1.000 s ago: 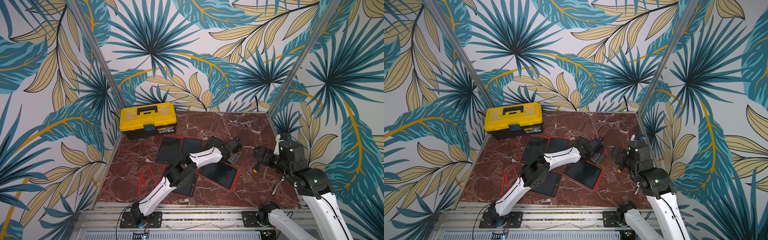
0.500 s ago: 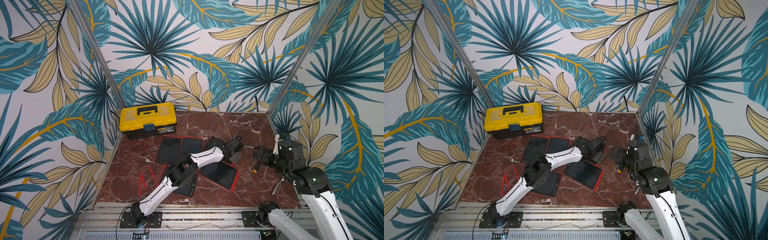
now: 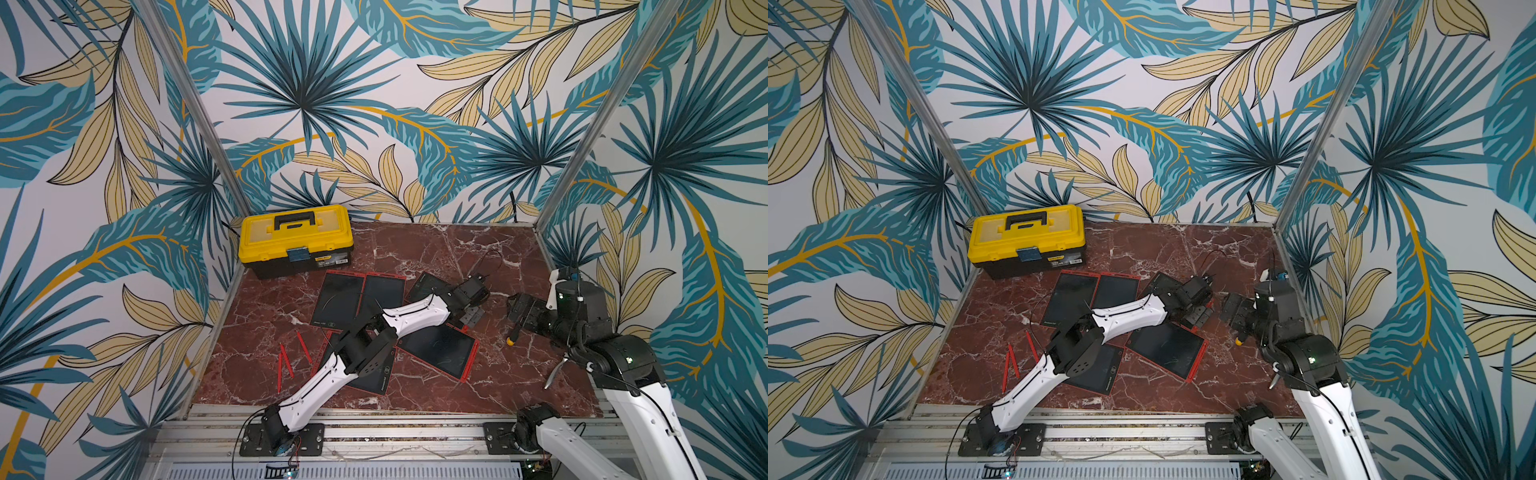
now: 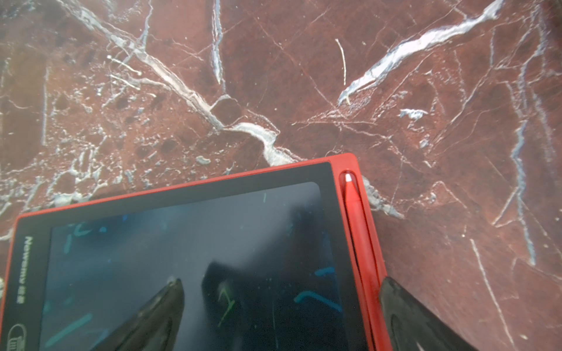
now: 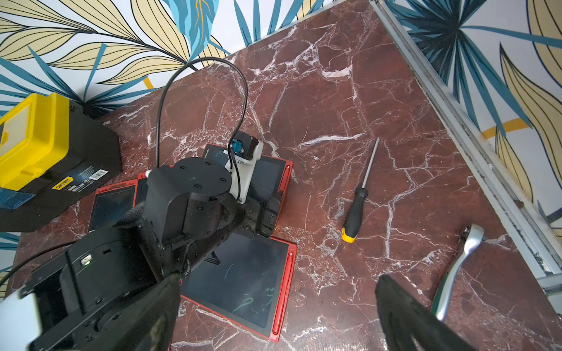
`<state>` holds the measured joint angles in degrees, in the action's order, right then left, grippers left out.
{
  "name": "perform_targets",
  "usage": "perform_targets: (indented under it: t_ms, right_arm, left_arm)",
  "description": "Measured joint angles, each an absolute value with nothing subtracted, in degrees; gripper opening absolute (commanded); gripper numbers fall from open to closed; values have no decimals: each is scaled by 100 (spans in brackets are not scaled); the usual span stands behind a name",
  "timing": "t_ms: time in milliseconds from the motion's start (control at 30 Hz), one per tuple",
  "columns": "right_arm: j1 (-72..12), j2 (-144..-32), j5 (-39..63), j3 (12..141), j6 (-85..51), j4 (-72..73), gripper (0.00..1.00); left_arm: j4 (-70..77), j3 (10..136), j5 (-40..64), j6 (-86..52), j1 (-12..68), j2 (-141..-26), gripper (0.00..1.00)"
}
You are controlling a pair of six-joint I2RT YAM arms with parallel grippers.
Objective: Place the stylus back onto the writing tablet
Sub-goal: Place the stylus on the writing tablet.
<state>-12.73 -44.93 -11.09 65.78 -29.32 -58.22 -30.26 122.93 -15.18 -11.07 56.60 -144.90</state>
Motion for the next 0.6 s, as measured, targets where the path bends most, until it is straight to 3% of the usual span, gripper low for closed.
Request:
perform_targets:
  t_ms: [133, 400, 500, 600]
  right_arm:
    - [-1273, -4488, -1107, 6578, -2932, -5839, 100]
    - [-1273, -4429, -1085, 6578, -2932, -5850, 100]
    - [-1273, -4390, -1068, 6578, -2932, -5861, 99]
    - [-1273, -4366, -1066, 6578, -2932, -5863, 99]
  left_arm:
    - [-3087, 12322, -1376, -1170, 5655, -14488, 87]
    - [-3291, 12376, -353, -1225, 5605, -14398, 47]
    - [-3315, 12376, 73, -1219, 5575, -14296, 27]
    - [-3326, 12376, 419, -1229, 5540, -14197, 15]
